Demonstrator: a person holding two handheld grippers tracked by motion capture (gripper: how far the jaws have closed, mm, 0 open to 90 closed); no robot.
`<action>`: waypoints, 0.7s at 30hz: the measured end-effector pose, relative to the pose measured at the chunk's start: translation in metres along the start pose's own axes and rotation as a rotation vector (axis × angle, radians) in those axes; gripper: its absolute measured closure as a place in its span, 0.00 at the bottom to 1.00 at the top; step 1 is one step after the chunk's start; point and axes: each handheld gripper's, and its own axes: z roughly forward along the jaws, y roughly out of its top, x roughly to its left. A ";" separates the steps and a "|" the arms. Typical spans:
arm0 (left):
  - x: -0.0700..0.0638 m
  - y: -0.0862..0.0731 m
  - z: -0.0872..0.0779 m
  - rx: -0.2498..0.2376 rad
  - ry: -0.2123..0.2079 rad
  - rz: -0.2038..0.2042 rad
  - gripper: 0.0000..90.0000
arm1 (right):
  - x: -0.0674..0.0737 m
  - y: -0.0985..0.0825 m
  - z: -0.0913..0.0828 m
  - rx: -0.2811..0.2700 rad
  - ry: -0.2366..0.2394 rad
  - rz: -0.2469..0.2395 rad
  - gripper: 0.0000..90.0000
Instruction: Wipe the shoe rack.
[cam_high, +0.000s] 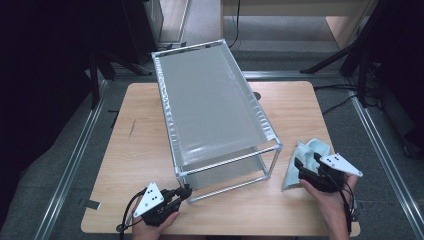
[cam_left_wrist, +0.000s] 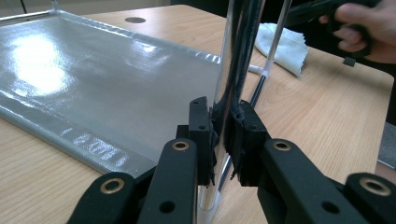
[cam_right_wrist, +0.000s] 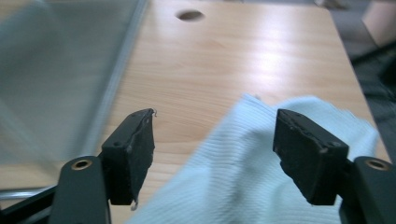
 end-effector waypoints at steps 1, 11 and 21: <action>0.000 0.000 0.000 0.001 -0.001 0.000 0.89 | -0.003 -0.001 0.008 0.037 -0.031 0.003 0.27; -0.001 0.000 0.000 0.001 -0.008 0.002 0.89 | -0.013 -0.012 0.055 0.178 -0.120 0.044 0.38; -0.002 -0.001 0.000 -0.001 -0.013 0.000 0.89 | -0.019 -0.013 0.049 0.165 -0.099 0.122 0.90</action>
